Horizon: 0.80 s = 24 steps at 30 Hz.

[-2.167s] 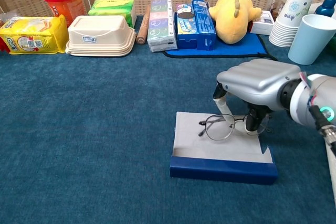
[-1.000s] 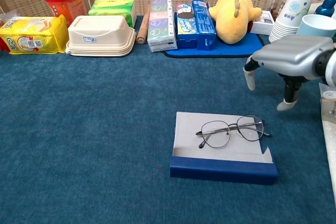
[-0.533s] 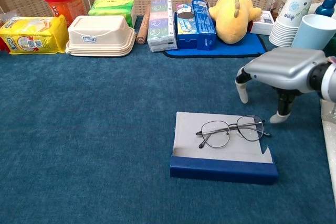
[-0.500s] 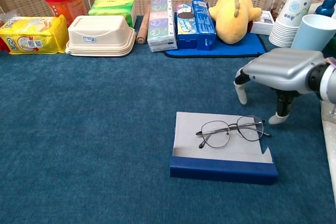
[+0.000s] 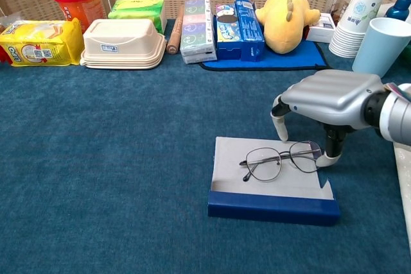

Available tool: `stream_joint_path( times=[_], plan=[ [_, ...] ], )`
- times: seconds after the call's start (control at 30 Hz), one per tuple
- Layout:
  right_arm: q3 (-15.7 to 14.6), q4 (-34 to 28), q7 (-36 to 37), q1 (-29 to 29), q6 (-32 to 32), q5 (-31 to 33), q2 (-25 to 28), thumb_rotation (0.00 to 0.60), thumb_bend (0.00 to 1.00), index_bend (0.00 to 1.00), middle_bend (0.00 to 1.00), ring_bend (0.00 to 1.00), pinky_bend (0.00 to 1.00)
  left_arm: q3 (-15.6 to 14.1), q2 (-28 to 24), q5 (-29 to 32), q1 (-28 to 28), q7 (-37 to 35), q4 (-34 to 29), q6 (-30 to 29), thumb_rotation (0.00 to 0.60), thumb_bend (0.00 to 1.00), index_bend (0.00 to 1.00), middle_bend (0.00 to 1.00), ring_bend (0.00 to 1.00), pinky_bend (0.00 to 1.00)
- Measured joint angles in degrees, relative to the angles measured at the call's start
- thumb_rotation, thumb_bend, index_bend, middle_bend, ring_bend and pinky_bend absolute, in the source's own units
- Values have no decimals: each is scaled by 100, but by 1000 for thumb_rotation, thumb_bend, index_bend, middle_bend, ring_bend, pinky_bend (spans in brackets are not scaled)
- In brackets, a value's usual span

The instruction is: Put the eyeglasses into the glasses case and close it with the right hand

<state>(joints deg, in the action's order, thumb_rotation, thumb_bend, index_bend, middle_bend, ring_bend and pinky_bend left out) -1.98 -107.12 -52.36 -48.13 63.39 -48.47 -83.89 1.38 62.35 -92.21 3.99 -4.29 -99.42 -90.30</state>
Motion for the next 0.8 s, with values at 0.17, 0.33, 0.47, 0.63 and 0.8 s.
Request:
stream_joint_path(
  times=[0.17,0.33,0.47,0.63,0.8],
  plan=[
    [7,-106,-80,-14,49,25,-8,600,0,411,260,190,190,-5,6,-9,-14,-43,33,-22,600,285,87,25,0,0],
    [76,-55,-162,-48,131,6,64,600,0,413,260,187,190,-10,7,-24,-32,-84,67,-55,600,285,86,25,0,0],
    [116,-16,-140,-61,128,10,199,600,0,413,260,186,188,-8,3,-22,-41,-93,69,-66,600,284,85,25,0,0],
    [120,98,-21,-53,32,2,277,600,0,412,260,185,188,-9,16,-34,-28,-75,55,-45,600,285,84,24,0,0],
    [118,338,201,-38,-147,-22,259,600,0,414,260,185,187,-8,19,-45,-29,-49,35,-53,600,284,82,24,0,0]
  ],
)
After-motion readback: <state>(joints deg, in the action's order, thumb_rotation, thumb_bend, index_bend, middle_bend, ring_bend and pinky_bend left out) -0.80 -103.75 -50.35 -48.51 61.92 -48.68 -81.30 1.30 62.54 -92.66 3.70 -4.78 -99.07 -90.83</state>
